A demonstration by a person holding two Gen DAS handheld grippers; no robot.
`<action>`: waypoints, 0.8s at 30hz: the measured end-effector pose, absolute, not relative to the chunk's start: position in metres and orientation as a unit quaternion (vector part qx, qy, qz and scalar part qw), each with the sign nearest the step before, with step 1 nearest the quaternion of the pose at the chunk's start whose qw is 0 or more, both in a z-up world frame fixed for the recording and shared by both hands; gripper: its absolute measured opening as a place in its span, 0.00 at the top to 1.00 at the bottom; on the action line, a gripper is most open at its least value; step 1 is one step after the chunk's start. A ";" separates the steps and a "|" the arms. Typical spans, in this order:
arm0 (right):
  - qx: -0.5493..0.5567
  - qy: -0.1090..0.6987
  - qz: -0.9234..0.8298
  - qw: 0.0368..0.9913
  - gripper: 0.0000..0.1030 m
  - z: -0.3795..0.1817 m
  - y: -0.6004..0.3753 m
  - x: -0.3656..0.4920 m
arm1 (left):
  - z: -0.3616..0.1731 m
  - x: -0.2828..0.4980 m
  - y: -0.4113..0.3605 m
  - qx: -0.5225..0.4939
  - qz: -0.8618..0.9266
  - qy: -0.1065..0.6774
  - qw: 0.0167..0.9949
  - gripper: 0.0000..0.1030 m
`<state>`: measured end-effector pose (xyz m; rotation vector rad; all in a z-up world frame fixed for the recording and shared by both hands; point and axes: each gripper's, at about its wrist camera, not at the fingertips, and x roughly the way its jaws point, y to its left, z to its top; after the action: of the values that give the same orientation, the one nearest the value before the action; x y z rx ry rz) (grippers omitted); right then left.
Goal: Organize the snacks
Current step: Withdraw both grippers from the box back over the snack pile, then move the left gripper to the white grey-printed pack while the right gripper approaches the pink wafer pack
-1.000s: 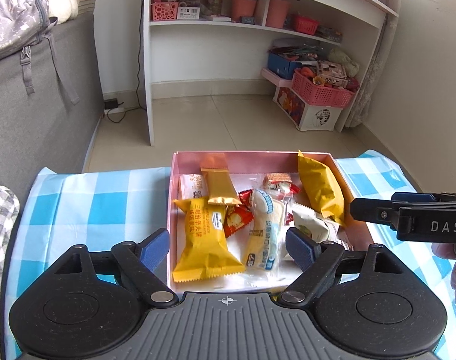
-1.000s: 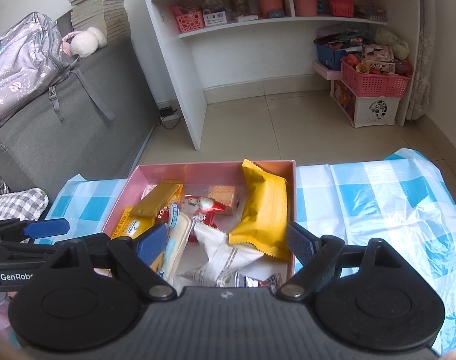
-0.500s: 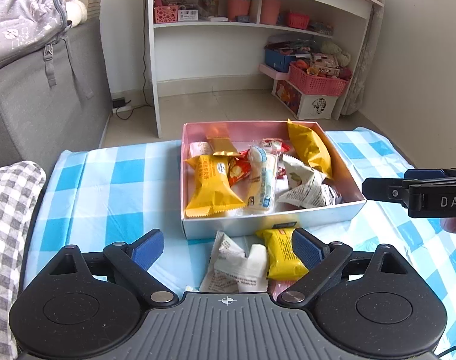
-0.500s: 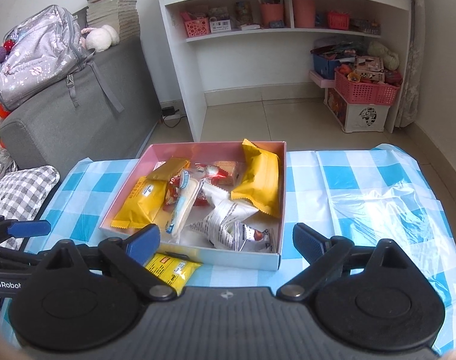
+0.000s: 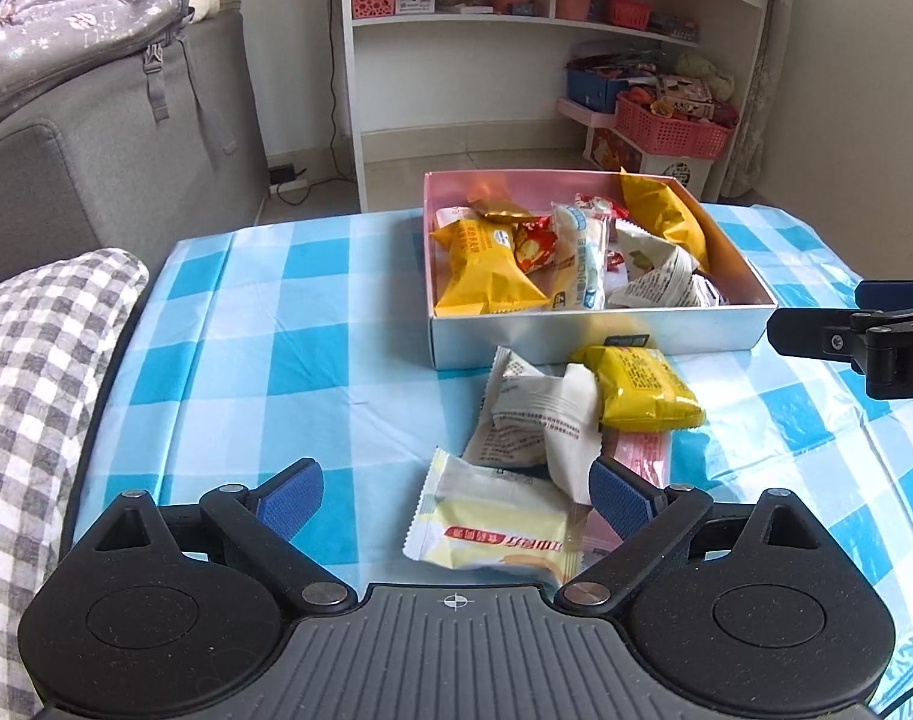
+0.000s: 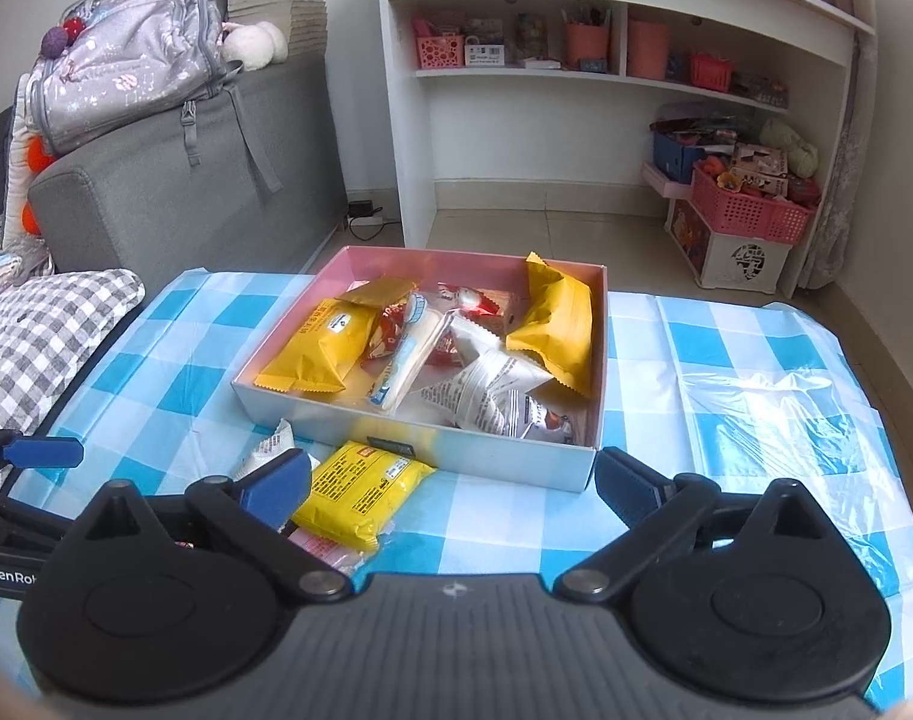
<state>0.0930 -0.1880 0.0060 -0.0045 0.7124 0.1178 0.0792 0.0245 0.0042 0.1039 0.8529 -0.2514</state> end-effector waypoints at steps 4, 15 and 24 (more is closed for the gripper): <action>0.005 0.355 0.055 0.933 0.01 -0.004 -0.188 0.089 | -0.005 0.075 0.025 0.065 -0.121 0.418 0.898 0.06; -0.043 0.371 0.040 0.927 0.00 -0.018 -0.181 0.084 | -0.015 0.074 0.029 0.061 -0.141 0.432 0.888 0.06; -0.037 0.392 0.057 0.917 0.00 -0.030 -0.172 0.089 | -0.032 0.083 0.024 0.068 -0.157 0.436 0.884 0.06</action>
<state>0.0886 -0.1719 -0.0301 -0.0765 0.8063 0.1168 0.0829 0.0241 -0.0319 0.1419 0.9071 -0.3277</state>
